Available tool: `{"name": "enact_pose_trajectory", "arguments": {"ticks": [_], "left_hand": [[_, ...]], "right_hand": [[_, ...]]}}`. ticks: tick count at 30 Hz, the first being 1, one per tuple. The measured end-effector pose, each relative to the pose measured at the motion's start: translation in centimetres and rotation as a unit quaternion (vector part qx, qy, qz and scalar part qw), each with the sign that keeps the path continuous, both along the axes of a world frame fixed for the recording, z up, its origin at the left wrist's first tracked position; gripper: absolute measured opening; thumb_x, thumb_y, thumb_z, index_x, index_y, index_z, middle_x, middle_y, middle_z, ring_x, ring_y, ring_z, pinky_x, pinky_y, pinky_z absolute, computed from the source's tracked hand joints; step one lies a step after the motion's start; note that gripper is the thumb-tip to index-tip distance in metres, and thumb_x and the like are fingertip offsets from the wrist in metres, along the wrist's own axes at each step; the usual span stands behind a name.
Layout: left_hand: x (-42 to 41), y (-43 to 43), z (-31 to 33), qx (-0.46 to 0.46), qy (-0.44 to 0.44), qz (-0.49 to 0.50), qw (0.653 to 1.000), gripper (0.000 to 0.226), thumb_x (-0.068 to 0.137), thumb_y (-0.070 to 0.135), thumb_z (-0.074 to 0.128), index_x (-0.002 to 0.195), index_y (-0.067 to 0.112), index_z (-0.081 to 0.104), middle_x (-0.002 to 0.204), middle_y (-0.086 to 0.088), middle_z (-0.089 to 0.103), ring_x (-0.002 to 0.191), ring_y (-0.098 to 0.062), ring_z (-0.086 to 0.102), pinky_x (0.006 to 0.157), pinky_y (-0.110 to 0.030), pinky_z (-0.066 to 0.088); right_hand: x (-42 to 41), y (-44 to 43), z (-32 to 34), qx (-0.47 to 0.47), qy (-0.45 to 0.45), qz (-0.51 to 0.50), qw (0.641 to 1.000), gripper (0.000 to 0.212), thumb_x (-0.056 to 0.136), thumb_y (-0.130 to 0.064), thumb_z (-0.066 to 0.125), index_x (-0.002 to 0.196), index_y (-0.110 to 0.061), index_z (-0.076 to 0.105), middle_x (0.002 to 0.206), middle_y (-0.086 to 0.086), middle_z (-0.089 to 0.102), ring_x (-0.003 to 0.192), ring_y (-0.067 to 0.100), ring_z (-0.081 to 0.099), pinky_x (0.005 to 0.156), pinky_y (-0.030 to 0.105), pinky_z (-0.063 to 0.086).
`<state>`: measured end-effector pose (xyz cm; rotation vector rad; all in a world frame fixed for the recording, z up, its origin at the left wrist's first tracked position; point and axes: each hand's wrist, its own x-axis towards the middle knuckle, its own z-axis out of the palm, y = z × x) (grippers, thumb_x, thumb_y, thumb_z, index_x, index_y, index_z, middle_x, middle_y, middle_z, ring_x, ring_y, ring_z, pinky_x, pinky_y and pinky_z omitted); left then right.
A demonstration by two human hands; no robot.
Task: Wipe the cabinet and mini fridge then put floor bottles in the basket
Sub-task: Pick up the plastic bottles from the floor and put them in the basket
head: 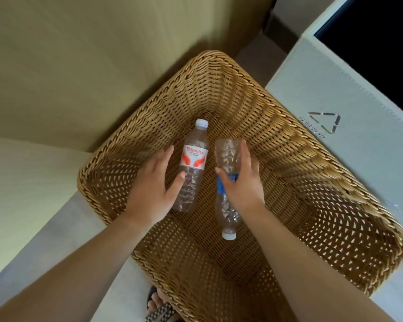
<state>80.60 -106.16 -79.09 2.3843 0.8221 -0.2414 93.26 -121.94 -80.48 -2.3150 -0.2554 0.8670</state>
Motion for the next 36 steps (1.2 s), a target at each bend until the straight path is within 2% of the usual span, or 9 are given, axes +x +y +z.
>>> {"name": "enact_pose_trajectory", "arguments": {"ticks": [5,9,16,18,23,27,32,36], "left_hand": [[-0.7,-0.1,1.0,-0.002,0.015,0.019,1.000,0.075,0.087,0.065,0.022,0.152,0.027,0.018,0.156,-0.002,0.027,0.143,-0.016,0.022,0.117,-0.040,0.023],[-0.5,-0.6,5.1,0.016,0.050,-0.021,0.998,0.075,0.086,0.066,0.021,0.151,0.027,0.021,0.153,-0.001,0.032,0.141,-0.018,0.027,0.113,-0.045,0.030],[1.7,-1.2,20.9,0.089,0.062,-0.152,0.982,0.068,0.090,0.062,0.027,0.144,0.022,0.039,0.142,-0.009,0.047,0.131,-0.029,0.044,0.098,-0.052,0.044],[2.6,-1.5,26.7,0.096,0.054,-0.176,0.978,0.067,0.090,0.062,0.027,0.141,0.022,0.042,0.141,-0.009,0.048,0.130,-0.031,0.045,0.098,-0.052,0.044],[4.3,-2.4,41.0,0.113,0.027,-0.236,0.965,0.066,0.090,0.063,0.027,0.141,0.023,0.041,0.138,-0.005,0.048,0.128,-0.027,0.045,0.096,-0.052,0.043],[3.8,-3.5,51.1,0.116,-0.011,-0.261,0.958,0.069,0.091,0.065,0.023,0.141,0.022,0.041,0.137,-0.004,0.049,0.128,-0.027,0.044,0.097,-0.052,0.040],[1.2,-5.0,61.4,0.110,-0.051,-0.307,0.944,0.069,0.089,0.066,0.024,0.143,0.025,0.039,0.142,-0.005,0.045,0.133,-0.027,0.039,0.102,-0.057,0.036],[-0.6,-6.1,67.3,0.122,-0.068,-0.365,0.920,0.068,0.090,0.068,0.022,0.143,0.028,0.035,0.144,-0.004,0.042,0.136,-0.026,0.037,0.103,-0.059,0.035]], "right_hand": [[0.0,-0.1,-1.0,-0.057,-0.002,0.036,0.998,0.083,0.091,-0.041,0.057,0.148,-0.038,-0.003,0.148,0.002,0.027,0.121,0.031,0.048,0.084,0.039,0.048],[-0.2,-2.0,3.7,-0.087,-0.022,0.065,0.994,0.080,0.091,-0.046,0.052,0.148,-0.036,-0.004,0.155,-0.002,0.013,0.138,0.025,0.027,0.096,0.042,0.044],[-0.8,-5.1,21.5,-0.091,-0.053,0.112,0.988,0.073,0.092,-0.055,0.044,0.149,-0.031,0.005,0.155,-0.007,0.014,0.142,0.015,0.015,0.113,0.040,0.026],[-0.9,-5.6,27.6,-0.102,-0.054,0.121,0.986,0.073,0.090,-0.060,0.043,0.148,-0.033,0.006,0.155,-0.009,0.014,0.142,0.014,0.015,0.114,0.042,0.026],[-1.6,-7.3,42.4,-0.107,-0.071,0.138,0.982,0.075,0.087,-0.063,0.043,0.148,-0.032,0.012,0.153,-0.009,0.017,0.141,0.015,0.018,0.112,0.046,0.028],[-2.7,-9.2,53.6,-0.094,-0.093,0.109,0.985,0.074,0.086,-0.061,0.047,0.146,-0.031,0.017,0.151,-0.008,0.021,0.139,0.016,0.021,0.112,0.046,0.028],[-6.0,-11.5,65.4,-0.090,-0.120,0.063,0.987,0.074,0.086,-0.061,0.047,0.147,-0.033,0.015,0.154,-0.009,0.015,0.142,0.016,0.016,0.113,0.043,0.022],[-9.5,-13.5,72.0,-0.094,-0.141,0.035,0.985,0.076,0.086,-0.063,0.045,0.148,-0.034,0.012,0.155,-0.009,0.013,0.142,0.017,0.016,0.113,0.044,0.024]]}}
